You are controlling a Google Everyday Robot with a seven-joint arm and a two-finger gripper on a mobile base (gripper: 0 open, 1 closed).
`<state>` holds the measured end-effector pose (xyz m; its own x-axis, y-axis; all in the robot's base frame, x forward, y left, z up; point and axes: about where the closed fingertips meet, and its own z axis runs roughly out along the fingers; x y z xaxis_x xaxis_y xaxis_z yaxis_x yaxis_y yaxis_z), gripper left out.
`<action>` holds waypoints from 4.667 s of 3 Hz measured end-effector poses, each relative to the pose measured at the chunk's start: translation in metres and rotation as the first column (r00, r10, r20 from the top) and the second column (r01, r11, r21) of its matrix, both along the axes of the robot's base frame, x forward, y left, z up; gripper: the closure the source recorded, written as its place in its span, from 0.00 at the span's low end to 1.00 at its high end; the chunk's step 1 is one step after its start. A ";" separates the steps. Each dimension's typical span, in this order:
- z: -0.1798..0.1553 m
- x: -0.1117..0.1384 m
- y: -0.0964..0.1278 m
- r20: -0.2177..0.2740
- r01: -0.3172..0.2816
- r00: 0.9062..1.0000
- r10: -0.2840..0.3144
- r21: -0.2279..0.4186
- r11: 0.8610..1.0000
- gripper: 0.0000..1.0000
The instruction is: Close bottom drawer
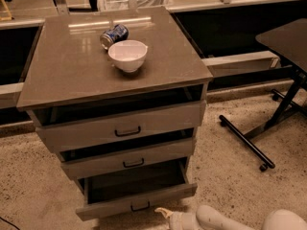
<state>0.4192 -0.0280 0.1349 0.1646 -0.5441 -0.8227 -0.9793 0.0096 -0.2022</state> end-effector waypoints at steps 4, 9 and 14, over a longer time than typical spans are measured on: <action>-0.016 0.112 -0.019 0.183 0.086 0.981 -0.065 -0.114 0.990 0.00; -0.015 0.130 -0.006 0.215 0.027 0.977 -0.010 -0.074 0.997 0.00; -0.004 0.153 -0.008 0.289 0.098 0.954 -0.083 -0.038 0.994 0.00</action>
Offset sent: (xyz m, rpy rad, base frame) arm 0.0971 -0.0338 -0.0138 -0.2123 -0.1850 -0.1142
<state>0.5717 -0.0356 0.1312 0.3376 -0.6080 -0.7186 -0.8753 0.0779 -0.4772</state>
